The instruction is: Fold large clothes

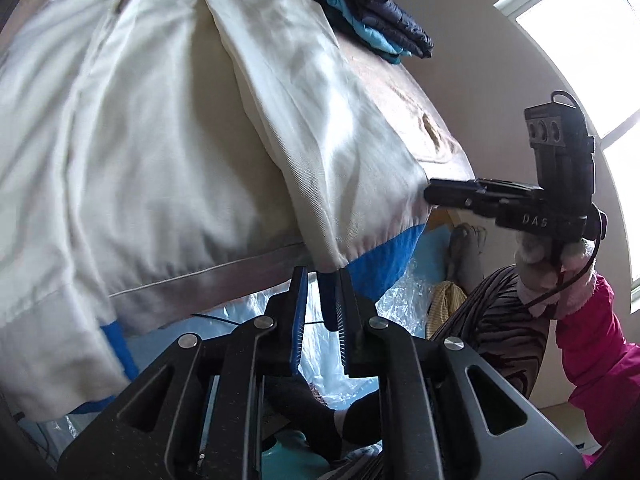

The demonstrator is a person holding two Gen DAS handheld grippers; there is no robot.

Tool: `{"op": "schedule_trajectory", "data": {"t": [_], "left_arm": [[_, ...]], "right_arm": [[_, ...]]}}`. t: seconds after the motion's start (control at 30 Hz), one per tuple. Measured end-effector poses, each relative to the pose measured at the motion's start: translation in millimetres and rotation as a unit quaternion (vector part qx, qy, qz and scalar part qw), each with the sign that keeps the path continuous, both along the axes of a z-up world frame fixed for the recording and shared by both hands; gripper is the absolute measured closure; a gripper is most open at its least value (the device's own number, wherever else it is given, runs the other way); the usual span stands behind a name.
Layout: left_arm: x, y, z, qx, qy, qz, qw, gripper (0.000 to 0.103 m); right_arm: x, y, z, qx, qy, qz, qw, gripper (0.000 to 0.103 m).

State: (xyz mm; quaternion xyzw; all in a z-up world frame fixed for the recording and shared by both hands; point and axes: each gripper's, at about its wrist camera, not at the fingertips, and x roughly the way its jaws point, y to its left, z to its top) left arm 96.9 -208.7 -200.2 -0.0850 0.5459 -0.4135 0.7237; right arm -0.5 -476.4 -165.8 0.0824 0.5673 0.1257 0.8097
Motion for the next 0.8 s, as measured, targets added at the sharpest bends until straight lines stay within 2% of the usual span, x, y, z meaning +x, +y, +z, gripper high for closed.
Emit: {"op": "schedule_trajectory", "data": {"t": [0.07,0.13,0.27,0.37,0.53,0.63,0.73,0.8], "left_arm": [[1.1,4.1,9.8,-0.007,-0.012,0.010,0.9998,0.092],[3.3,2.1,17.5,-0.010,-0.038,0.017,0.9991,0.092],[8.2,-9.6,22.2,-0.025,-0.053,0.014,0.9982,0.092],[4.8,-26.8,19.2,-0.008,-0.087,-0.005,0.9961,0.092],[8.4,-55.6,-12.1,0.043,-0.084,-0.021,0.9953,0.092],[4.6,-57.6,-9.4,0.048,-0.100,-0.026,0.9935,0.092],[3.1,-53.0,-3.8,0.044,-0.095,-0.023,0.9942,0.092],[1.7,-45.3,0.1,0.041,-0.093,-0.017,0.9947,0.092]], "right_arm": [[-0.1,-5.7,13.6,0.003,-0.036,-0.013,0.999,0.074],[6.3,-8.7,17.0,0.010,-0.050,-0.022,0.998,0.074],[16.6,-13.9,0.3,0.025,-0.034,-0.044,0.998,0.074],[8.7,-22.5,-11.4,0.050,-0.016,-0.051,0.997,0.072],[-12.4,-28.7,-16.6,0.082,-0.013,-0.045,0.995,0.047],[-20.4,-29.8,-25.2,0.088,0.001,-0.033,0.996,0.043],[-20.0,-25.4,-36.3,0.090,0.013,0.001,0.996,0.036],[-13.2,-23.1,-43.8,0.074,0.015,0.019,0.997,0.033]]}}
